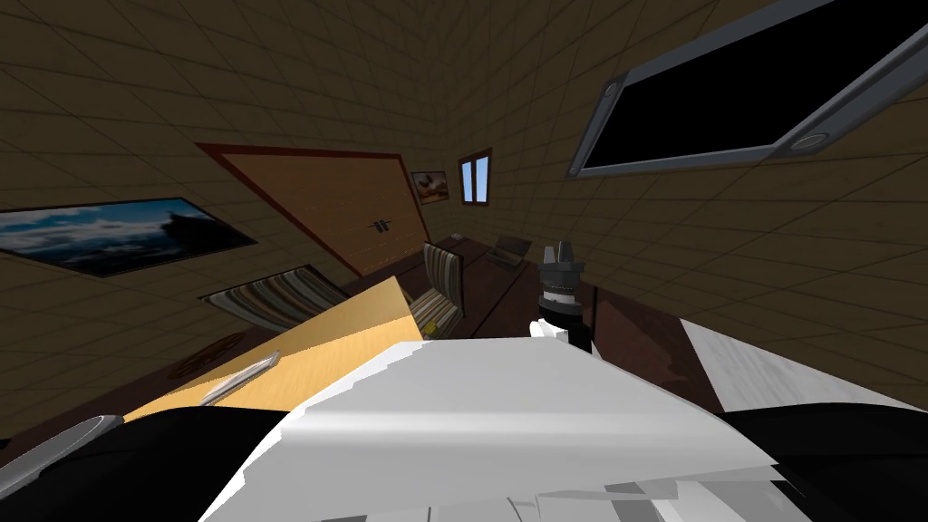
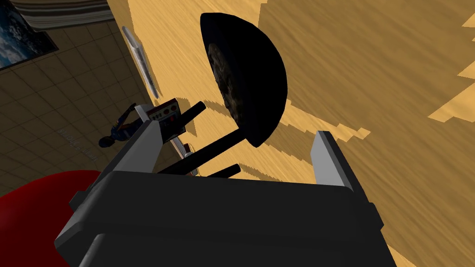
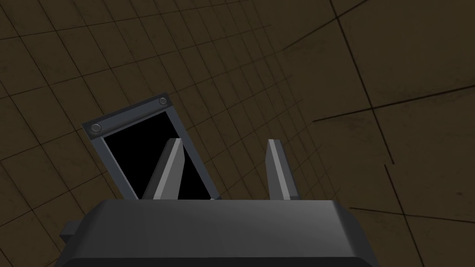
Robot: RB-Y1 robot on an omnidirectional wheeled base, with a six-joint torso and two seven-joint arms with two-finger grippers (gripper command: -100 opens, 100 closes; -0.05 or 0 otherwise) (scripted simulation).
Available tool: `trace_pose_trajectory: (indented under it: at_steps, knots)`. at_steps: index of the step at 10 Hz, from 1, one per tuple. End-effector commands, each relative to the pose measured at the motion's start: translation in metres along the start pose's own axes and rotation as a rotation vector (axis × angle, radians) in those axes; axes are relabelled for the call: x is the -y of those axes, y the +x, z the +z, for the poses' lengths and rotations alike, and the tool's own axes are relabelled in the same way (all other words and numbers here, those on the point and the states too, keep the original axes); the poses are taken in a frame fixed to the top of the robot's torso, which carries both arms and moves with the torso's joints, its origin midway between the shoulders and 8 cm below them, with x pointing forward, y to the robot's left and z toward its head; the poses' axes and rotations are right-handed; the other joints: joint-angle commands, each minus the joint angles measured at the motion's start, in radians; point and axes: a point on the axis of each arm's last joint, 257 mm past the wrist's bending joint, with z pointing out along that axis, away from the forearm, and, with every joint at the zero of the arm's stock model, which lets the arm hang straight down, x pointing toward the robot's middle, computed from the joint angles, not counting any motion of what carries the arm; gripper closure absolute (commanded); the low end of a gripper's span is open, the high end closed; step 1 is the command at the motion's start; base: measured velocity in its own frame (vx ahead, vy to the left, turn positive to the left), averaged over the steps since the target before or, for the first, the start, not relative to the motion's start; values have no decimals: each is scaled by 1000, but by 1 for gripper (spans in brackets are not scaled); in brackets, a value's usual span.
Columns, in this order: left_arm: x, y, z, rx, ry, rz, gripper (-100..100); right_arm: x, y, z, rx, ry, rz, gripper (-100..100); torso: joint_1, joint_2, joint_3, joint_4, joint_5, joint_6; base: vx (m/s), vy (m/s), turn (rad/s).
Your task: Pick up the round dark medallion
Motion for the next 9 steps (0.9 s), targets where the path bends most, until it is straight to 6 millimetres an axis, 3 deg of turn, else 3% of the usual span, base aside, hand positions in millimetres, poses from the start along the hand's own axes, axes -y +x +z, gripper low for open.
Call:
trace_pose_trajectory:
  at_steps: [1, 3, 4, 8, 9]
  knots:
    - [-7, 4, -1, 3, -1, 1, -100, 0, 0, 0, 0, 0, 0, 0, 0, 0, 0, 0, 0, 0, -6, 91, -40]
    - [-8, 4, -1, 4, -1, -1, -100, 0, 0, 0, 0, 0, 0, 0, 1, 1, 1, 0, 1, 0, -15, 37, -41]
    - [-8, 5, -1, 4, -1, 0, 100, 0, 0, 0, 0, 0, 0, 0, -2, 1, 1, 0, 0, 0, 0, 0, 0]
    - [-7, 5, -1, 4, 1, -1, 100, 0, 0, 0, 0, 0, 0, 0, -4, 0, 0, 0, 0, 0, 0, 0, 0]
    - [-7, 5, -1, 4, 0, 0, 0, 0, 0, 0, 0, 0, 0, 0, -4, 0, 0, 0, 0, 0, 0, 0, 0]
